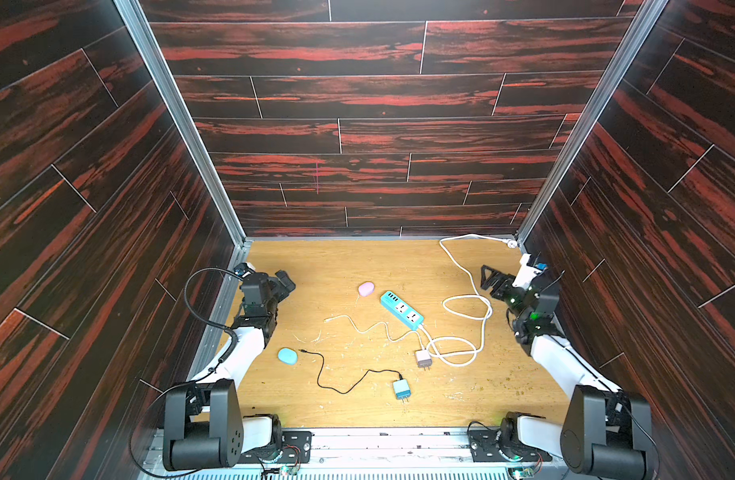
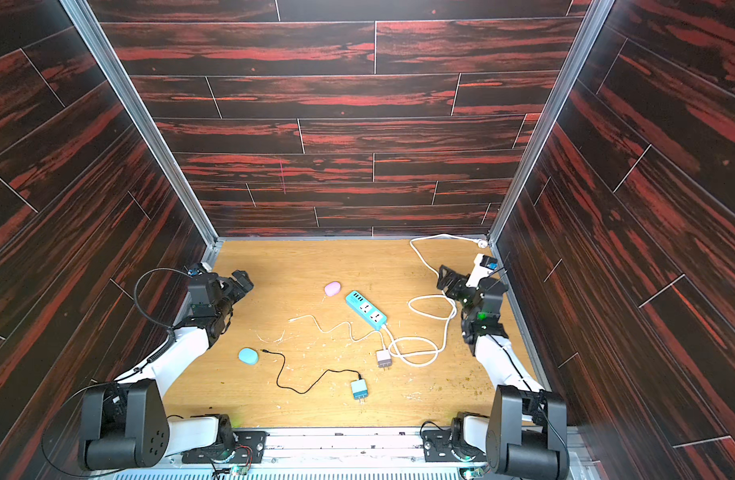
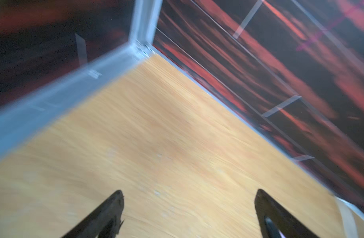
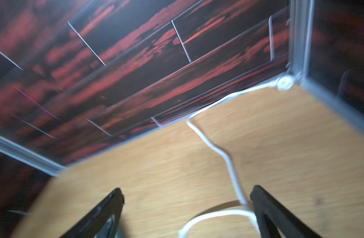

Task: Charge the bluetooth headset
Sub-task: Pick up the plug from the center of the board.

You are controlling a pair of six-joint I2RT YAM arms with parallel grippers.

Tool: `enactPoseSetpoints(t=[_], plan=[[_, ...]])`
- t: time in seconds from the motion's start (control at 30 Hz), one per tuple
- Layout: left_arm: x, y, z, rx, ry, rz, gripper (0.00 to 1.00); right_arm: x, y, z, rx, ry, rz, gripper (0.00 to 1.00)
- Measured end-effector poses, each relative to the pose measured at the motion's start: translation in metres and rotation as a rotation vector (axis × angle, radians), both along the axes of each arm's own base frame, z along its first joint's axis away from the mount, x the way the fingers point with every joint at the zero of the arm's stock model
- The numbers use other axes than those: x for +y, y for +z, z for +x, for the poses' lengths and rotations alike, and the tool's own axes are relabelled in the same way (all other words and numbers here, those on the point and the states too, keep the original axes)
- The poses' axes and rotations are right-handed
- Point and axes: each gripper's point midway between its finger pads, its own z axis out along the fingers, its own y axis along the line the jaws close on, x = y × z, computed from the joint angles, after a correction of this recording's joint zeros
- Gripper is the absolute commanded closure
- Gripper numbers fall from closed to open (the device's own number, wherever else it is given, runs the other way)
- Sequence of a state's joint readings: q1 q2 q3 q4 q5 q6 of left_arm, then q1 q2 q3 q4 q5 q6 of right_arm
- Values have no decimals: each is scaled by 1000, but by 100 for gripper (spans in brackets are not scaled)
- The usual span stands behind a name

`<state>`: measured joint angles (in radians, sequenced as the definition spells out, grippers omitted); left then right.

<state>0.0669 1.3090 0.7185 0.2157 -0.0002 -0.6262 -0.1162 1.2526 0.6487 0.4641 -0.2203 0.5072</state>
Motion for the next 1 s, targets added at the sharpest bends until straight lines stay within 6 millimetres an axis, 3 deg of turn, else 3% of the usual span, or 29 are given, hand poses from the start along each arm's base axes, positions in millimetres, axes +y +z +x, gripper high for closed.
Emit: enactPoseSetpoints(t=[0.2, 0.37, 0.43, 0.5, 0.6, 0.7, 0.8, 1.0], plan=[[-58, -7, -7, 72, -203, -98, 0, 23, 1, -13, 66, 123, 198, 1], [-109, -14, -27, 132, -355, -84, 0, 41, 22, -31, 66, 219, 297, 1], [-125, -12, -37, 133, -403, -76, 0, 53, 25, -37, 71, 289, 366, 14], [-136, -11, -46, 131, -434, -71, 0, 63, 18, -40, 110, 340, 424, 21], [-150, -14, -57, 140, -475, -67, 1, 74, 6, -48, 168, 369, 450, 21], [-163, -24, -70, 164, -511, -71, 5, 86, 8, -60, 183, 396, 429, 21], [-173, -35, -83, 194, -542, -75, 9, 101, 8, -68, 229, 441, 402, 29], [-184, -44, -100, 226, -573, -89, 16, 162, -9, -90, 366, 542, 163, 32]])
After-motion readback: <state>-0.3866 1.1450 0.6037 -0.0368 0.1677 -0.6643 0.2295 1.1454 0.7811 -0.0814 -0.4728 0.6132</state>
